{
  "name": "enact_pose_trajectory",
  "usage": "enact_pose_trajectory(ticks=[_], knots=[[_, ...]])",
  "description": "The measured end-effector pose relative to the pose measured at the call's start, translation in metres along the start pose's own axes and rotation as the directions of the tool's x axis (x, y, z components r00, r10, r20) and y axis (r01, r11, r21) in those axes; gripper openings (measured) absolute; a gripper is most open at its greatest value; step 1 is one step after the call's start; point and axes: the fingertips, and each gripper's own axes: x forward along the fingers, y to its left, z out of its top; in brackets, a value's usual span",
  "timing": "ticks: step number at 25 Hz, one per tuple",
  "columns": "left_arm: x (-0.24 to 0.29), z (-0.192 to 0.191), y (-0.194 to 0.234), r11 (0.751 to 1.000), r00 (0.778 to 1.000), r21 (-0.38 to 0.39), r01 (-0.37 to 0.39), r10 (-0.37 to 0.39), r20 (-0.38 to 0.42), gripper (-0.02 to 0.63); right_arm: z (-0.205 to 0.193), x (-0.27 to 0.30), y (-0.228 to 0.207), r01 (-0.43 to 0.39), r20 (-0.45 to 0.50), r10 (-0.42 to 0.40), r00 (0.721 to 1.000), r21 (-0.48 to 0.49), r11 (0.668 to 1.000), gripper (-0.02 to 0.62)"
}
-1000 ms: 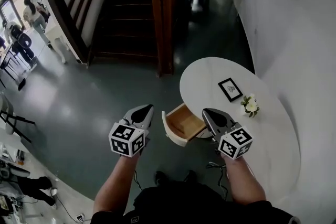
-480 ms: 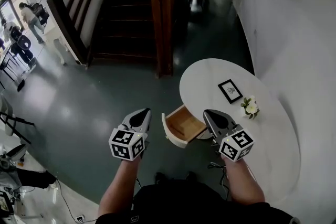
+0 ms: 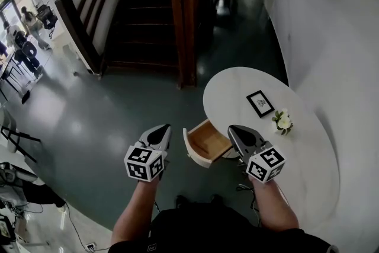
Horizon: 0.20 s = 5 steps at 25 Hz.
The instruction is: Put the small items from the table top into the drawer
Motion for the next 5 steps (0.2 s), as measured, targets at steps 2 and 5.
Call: enact_pose_trajectory(ticks=[2, 5], knots=[[0.0011, -0.0013, -0.0019, 1.000, 1.000, -0.001, 0.003, -0.003, -0.003, 0.011, -0.0014, -0.0014, -0.0006, 0.000, -0.001, 0.000, 1.000, 0.003, 1.000, 0.011], [0.0024, -0.0017, -0.0049, 1.000, 1.000, -0.001, 0.008, -0.008, -0.007, 0.011, -0.0017, -0.0031, -0.0017, 0.001, 0.000, -0.001, 1.000, 0.007, 1.000, 0.011]])
